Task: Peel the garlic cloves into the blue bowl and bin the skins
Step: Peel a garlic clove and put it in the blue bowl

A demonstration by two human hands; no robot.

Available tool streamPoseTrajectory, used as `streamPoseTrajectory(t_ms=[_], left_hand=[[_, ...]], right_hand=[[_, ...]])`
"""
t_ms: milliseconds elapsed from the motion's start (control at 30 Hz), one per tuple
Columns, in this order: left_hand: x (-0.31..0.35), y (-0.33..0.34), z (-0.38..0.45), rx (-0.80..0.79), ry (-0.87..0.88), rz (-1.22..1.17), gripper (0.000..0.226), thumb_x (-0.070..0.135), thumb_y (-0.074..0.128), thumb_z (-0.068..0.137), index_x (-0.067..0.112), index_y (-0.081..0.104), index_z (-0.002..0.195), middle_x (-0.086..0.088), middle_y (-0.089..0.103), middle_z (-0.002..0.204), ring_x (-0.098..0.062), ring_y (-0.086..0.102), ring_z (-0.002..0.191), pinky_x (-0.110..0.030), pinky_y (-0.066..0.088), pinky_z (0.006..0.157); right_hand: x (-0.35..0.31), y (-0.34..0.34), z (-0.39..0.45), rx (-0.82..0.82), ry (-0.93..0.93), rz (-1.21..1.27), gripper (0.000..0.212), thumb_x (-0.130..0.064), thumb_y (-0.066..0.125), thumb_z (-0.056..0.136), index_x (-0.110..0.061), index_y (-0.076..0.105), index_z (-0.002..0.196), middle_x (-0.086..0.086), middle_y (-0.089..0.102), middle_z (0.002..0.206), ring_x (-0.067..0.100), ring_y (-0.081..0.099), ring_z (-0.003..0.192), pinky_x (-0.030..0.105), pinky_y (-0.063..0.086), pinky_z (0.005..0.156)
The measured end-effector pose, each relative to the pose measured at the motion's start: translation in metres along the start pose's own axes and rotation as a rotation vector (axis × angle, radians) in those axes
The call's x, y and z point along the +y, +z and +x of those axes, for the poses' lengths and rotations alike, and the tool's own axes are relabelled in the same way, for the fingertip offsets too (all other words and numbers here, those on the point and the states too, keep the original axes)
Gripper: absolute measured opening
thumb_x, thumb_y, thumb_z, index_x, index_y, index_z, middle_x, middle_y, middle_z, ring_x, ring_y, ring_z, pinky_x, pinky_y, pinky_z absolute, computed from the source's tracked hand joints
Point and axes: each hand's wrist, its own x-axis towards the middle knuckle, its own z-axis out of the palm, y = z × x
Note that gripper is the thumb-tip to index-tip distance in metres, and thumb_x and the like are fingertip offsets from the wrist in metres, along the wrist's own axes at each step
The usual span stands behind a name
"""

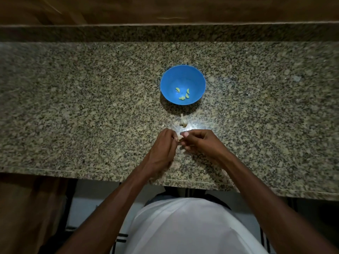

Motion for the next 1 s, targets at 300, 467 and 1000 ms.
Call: streamPoseTrajectory(t_ms=[300,467,1000], left_hand=[[-0.009,-0.021,0.007,-0.343,-0.435,-0.725,0.032,0.032,0.055,0.108,0.003,0.06,0.122,-0.013,0.063,0.1,-0.023,0.057,0.084,-0.039,0.05,0.078],[-0.017,-0.029,0.008,-0.403,-0.436,-0.835,0.025,0.019,0.055,0.108,-0.003,0.061,0.118,-0.017,0.063,0.097,-0.02,0.058,0.079,-0.031,0.053,0.074],[-0.006,-0.034,0.005,-0.45,-0.38,-0.76,0.026,0.021,0.054,0.109,-0.004,0.061,0.113,-0.004,0.067,0.089,-0.013,0.062,0.078,-0.024,0.055,0.075]], right_hand=[[0.009,0.019,0.002,0.135,-0.166,-0.069,0.023,0.004,0.074,0.092,0.007,0.075,0.115,0.018,0.079,0.103,0.016,0.077,0.085,0.024,0.061,0.074],[0.016,0.027,0.004,0.18,-0.156,-0.022,0.019,0.002,0.077,0.09,0.005,0.077,0.109,0.016,0.08,0.097,0.022,0.077,0.082,0.03,0.064,0.074],[0.024,0.027,0.001,0.126,-0.068,0.143,0.014,-0.001,0.079,0.087,-0.005,0.08,0.101,0.02,0.079,0.096,0.027,0.074,0.08,0.032,0.065,0.076]])
